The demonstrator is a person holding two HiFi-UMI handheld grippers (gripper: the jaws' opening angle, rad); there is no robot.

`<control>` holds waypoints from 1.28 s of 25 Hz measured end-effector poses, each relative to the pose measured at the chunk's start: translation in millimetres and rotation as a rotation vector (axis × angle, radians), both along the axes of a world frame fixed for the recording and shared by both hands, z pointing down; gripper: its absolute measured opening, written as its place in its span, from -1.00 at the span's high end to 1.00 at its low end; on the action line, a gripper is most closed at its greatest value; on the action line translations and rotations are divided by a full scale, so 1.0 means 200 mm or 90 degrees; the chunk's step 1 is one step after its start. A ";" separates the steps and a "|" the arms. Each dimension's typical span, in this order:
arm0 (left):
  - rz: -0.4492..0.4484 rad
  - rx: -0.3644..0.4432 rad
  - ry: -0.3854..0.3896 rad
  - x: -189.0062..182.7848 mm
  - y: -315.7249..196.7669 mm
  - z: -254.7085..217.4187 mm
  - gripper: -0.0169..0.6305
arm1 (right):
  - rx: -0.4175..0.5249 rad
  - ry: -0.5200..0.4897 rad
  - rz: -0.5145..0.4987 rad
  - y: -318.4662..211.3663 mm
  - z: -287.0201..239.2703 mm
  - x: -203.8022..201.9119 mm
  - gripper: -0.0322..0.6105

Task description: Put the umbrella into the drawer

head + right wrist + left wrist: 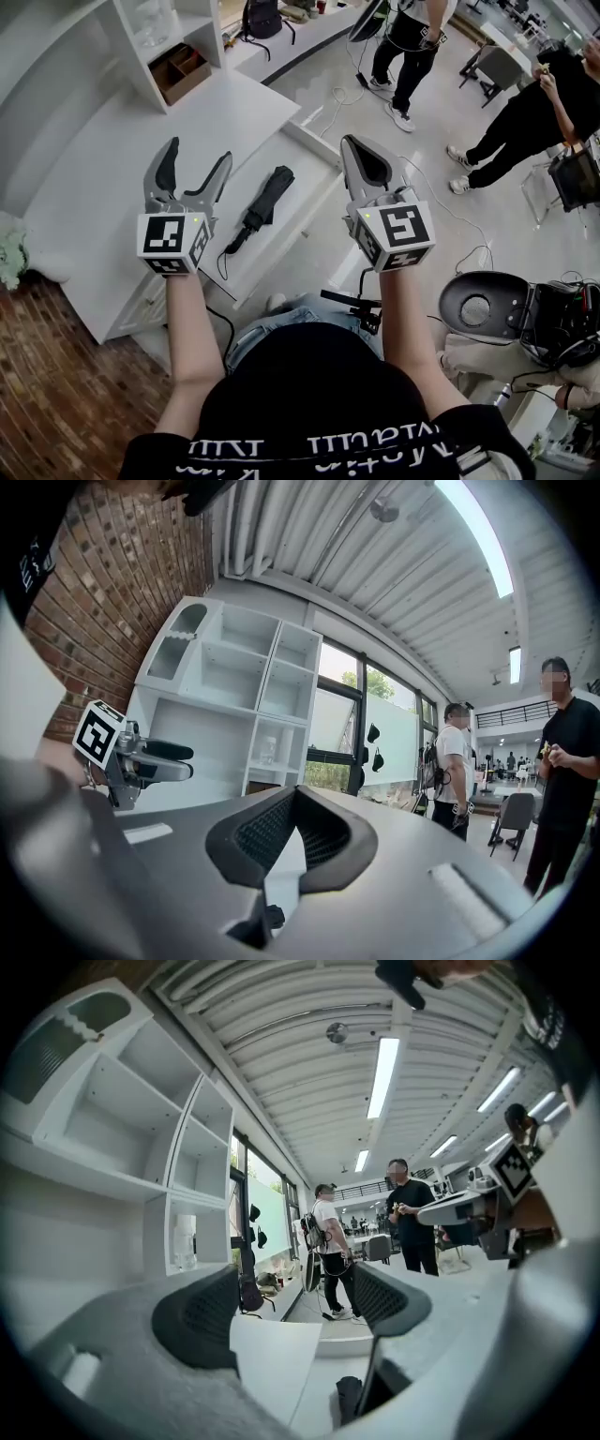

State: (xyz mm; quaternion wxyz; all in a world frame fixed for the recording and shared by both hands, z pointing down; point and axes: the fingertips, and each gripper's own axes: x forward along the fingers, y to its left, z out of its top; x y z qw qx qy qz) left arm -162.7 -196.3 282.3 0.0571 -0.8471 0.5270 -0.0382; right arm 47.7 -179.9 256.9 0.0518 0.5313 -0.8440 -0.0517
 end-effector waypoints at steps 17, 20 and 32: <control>-0.089 0.110 0.021 -0.07 0.09 -0.31 0.95 | 0.034 -0.002 -0.068 -0.10 -0.17 0.00 0.87; -0.094 0.111 0.018 -0.07 0.09 -0.32 0.95 | 0.032 0.004 -0.070 -0.11 -0.16 0.01 0.87; -0.089 0.112 0.009 -0.04 0.10 -0.34 0.95 | 0.041 -0.008 -0.067 -0.13 -0.16 0.03 0.87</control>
